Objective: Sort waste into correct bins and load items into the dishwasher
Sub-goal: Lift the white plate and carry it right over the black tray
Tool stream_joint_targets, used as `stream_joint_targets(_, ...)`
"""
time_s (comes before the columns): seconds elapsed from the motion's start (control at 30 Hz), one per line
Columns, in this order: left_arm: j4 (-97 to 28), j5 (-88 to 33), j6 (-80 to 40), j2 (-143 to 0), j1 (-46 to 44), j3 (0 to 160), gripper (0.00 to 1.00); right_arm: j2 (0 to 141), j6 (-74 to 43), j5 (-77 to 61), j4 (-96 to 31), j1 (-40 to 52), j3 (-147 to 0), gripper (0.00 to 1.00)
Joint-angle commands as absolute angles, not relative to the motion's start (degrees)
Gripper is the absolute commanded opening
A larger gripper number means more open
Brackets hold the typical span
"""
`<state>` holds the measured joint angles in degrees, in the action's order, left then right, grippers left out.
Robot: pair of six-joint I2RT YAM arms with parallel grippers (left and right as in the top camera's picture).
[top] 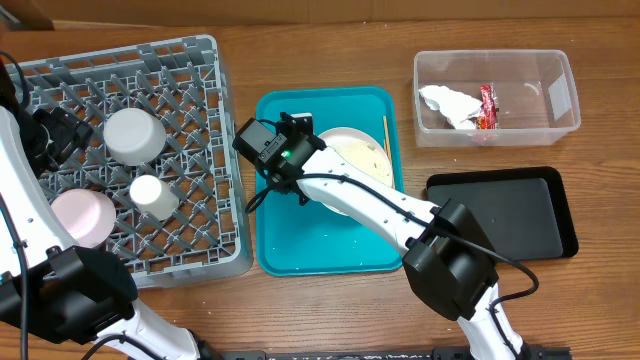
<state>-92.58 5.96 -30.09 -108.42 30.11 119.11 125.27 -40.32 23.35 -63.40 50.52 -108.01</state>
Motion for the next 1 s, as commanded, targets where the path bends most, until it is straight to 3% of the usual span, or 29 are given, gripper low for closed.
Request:
stream_joint_targets(0.0,-92.53,5.72,-30.89,-107.94,29.93,119.98,1.0,125.36,-40.45,27.07,-63.88,51.4,-110.02,0.04)
stream_joint_targets(0.57,-92.53,5.72,-30.89,-107.94,29.93,119.98,1.0,125.38,-39.57,40.25,-77.54,51.79,-117.05,0.04)
stream_joint_targets(0.97,-92.53,5.72,-30.92,-107.94,29.93,119.98,1.0,125.36,-61.82,41.8,-90.5,48.16,-119.35,0.04)
